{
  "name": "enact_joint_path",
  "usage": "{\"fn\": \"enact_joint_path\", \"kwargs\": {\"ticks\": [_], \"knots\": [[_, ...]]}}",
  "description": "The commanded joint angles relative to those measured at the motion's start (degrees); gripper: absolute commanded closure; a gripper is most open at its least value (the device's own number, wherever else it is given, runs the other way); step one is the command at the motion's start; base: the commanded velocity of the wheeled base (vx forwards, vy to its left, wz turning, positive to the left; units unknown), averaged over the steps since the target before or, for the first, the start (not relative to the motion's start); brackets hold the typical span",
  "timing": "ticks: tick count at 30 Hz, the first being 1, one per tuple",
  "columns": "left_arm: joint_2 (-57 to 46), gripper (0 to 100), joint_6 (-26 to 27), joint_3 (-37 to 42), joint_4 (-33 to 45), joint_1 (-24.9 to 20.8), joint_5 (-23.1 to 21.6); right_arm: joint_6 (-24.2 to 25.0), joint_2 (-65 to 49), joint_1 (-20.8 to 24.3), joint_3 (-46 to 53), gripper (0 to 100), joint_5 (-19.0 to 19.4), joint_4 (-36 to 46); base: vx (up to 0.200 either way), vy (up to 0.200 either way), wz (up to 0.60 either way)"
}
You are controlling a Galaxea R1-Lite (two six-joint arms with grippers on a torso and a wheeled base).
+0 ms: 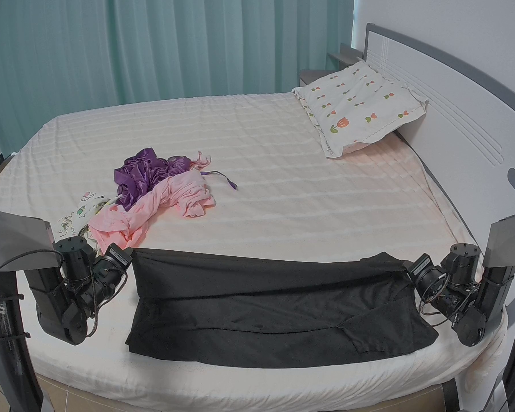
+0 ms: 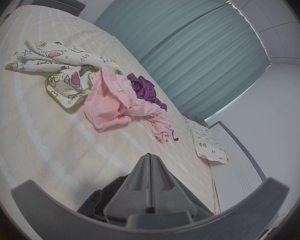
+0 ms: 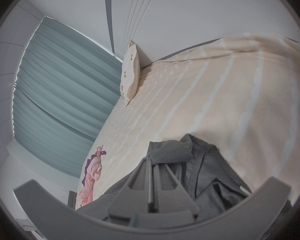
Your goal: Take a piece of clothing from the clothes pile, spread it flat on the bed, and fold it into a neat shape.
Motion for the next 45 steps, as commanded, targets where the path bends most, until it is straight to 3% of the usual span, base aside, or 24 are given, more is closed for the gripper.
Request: {"fn": "enact_joint_path", "kwargs": {"ticks": [1, 7, 12, 29, 38, 45], "knots": [[0.0, 100, -0.3, -0.2, -1.0, -0.6, 0.1, 0.0, -0.6, -0.6, 0.1, 100, 0.0, -0.8, 0.000, 0.000, 0.00], [-0.4, 100, -0.6, -1.7, -1.0, -2.0, 0.8, -0.8, -0.6, -1.8, 0.7, 100, 0.1, -0.8, 0.000, 0.000, 0.00], [-0.4, 100, -0.4, -3.8, -1.0, -2.0, 4.6, -0.8, 0.0, -0.8, 1.0, 100, 0.2, -0.7, 0.000, 0.000, 0.00], [1.5, 100, -0.3, -7.6, -1.0, -1.4, 8.8, -0.1, -0.9, 0.4, 0.1, 100, 0.1, -0.9, 0.000, 0.000, 0.00], [1.5, 100, 0.3, -5.2, -1.0, -1.1, 7.4, -0.6, -0.5, 0.3, 1.4, 100, 0.5, -0.8, 0.000, 0.000, 0.00], [1.9, 100, 5.7, 0.1, -1.0, 0.5, 0.3, -5.0, -0.4, 0.2, 5.2, 100, 3.6, -0.8, 0.000, 0.000, 0.00]]}}
